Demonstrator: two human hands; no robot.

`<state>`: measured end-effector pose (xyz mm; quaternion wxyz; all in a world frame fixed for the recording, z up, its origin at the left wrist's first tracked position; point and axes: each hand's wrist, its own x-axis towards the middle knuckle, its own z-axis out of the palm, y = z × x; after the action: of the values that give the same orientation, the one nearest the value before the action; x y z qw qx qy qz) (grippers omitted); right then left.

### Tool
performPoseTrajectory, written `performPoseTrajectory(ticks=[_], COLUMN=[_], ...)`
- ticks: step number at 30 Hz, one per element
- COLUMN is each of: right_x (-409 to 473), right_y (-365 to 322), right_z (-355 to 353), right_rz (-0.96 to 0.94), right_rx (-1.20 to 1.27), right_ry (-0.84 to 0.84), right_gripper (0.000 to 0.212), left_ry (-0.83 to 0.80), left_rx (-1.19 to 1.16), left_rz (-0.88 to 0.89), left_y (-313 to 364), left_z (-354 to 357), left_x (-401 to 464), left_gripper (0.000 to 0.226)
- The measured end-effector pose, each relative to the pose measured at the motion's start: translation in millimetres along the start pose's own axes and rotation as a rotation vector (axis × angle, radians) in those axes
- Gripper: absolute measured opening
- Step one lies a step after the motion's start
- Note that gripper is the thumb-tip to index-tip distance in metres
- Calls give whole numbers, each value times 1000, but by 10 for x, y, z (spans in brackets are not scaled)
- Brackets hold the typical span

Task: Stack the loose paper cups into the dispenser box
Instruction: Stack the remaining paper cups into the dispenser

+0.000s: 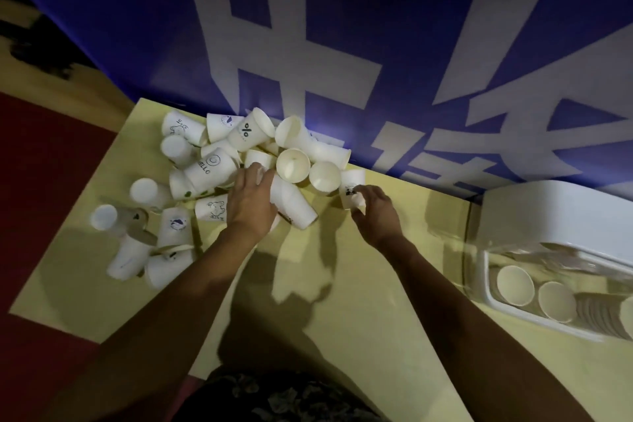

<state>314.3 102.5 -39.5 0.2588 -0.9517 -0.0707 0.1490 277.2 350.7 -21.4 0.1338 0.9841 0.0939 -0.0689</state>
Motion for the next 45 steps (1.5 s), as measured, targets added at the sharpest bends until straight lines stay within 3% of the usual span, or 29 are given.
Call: performPoseTrajectory(ticks=[8, 16, 22, 25, 30, 38, 42, 45], right_x=[551, 293, -53, -258, -549, -992, -1247, -1450], right_y=[-142, -37, 81, 89, 71, 34, 91, 218], right_z=[193, 349, 287, 239, 140, -85, -232, -369], right_rz=[132, 262, 304, 301, 277, 226, 187, 161], right_rx=[-59, -27, -47, -11, 30, 117, 129, 106], right_ry=[-70, 14, 68, 75, 102, 234, 285, 341], right_gripper=[62, 47, 21, 17, 14, 12, 9, 8], left_ry=[-275, -389, -463, -480, -513, -443, -316, -206], left_rx=[146, 212, 47, -17, -323, -515, -570, -428], left_rz=[156, 259, 230, 208, 65, 70, 195, 331], left_y=[-110, -94, 12, 67, 227, 580, 792, 1030], left_z=[-19, 175, 193, 191, 79, 4, 172, 196], left_x=[392, 325, 109, -18, -212, -601, -755, -875], left_gripper=[60, 60, 75, 81, 77, 52, 20, 12])
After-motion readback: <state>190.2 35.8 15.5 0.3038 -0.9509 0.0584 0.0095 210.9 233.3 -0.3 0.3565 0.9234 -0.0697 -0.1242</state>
